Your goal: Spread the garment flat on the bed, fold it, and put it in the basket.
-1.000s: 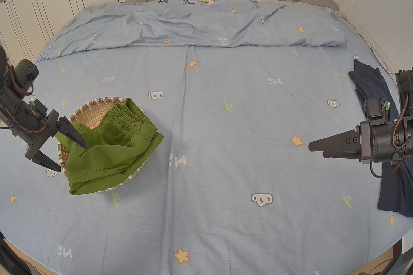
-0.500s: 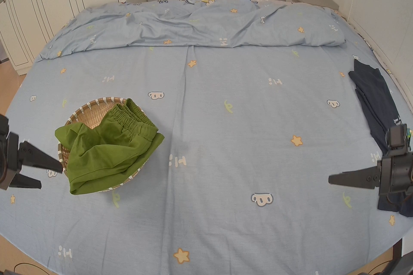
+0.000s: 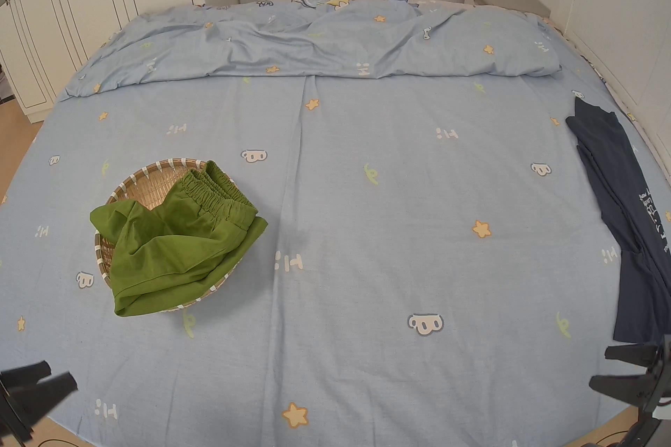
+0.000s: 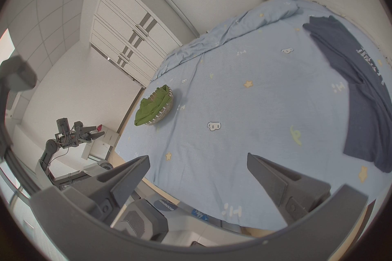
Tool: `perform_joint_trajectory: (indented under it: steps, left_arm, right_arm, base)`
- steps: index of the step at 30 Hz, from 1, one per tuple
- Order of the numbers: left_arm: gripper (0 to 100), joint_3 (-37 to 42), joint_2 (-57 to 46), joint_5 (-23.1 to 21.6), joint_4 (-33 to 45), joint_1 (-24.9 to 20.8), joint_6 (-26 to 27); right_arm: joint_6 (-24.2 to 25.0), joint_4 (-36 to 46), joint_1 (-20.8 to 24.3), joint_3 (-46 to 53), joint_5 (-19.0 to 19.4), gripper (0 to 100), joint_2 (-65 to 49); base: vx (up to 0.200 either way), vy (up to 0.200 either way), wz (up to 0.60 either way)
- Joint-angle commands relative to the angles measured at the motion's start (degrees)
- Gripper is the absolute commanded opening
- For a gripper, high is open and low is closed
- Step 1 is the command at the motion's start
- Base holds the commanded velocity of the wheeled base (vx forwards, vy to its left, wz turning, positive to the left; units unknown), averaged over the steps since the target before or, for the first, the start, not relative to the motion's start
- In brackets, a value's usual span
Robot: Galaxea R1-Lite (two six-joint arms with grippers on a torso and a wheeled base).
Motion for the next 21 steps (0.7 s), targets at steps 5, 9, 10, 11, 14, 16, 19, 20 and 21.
perform_joint_trajectory:
  steps: [5, 9, 10, 11, 14, 16, 19, 20, 21]
  left_arm:
    - [100, 27.1, -29.87, 3.64, -15.65, -6.04, 3.68]
    - [100, 29.91, -29.87, 13.66, -20.75, -5.95, 8.25]
    - [100, 29.91, -29.87, 13.66, -20.75, -5.95, 8.25]
    - [100, 29.91, -29.87, 13.66, -20.75, -5.95, 8.25]
    - [100, 37.64, -29.87, 37.3, -36.4, -5.95, 24.59]
    - [100, 37.64, -29.87, 36.51, -35.78, -6.04, 24.15]
    - [100, 37.64, -29.87, 30.27, -35.52, -6.04, 20.38]
    - [100, 37.64, -29.87, 27.81, -34.29, -6.04, 19.58]
    - [100, 37.64, -29.87, 26.05, -33.14, -6.04, 19.41]
  right_arm:
    - [-8.54, 6.83, -1.12, 11.93, -3.15, 100, -32.45]
    - [-8.98, 6.83, -2.35, 11.93, -4.64, 100, -33.5]
    - [-8.98, 6.83, -2.35, 11.93, -4.64, 100, -33.5]
    - [-8.98, 6.83, -2.35, 11.93, -4.64, 100, -33.5]
    - [-9.6, 7.0, -7.45, 11.85, -11.94, 100, -32.98]
    - [-11.35, 7.26, -8.77, 11.23, -14.22, 100, -32.1]
    - [-12.85, 8.67, -12.11, 10.62, -15.89, 100, -32.36]
    - [-13.11, 8.76, -12.63, 10.97, -16.16, 100, -32.62]
    - [-13.46, 8.58, -13.25, 11.23, -16.33, 100, -32.62]
  base:
    - [0.0, 0.0, 0.0]
    - [0.0, 0.0, 0.0]
    - [0.0, 0.0, 0.0]
    - [0.0, 0.0, 0.0]
    - [0.0, 0.0, 0.0]
    - [0.0, 0.0, 0.0]
    - [0.0, 0.0, 0.0]
    - [0.0, 0.0, 0.0]
    - [0.0, 0.0, 0.0]
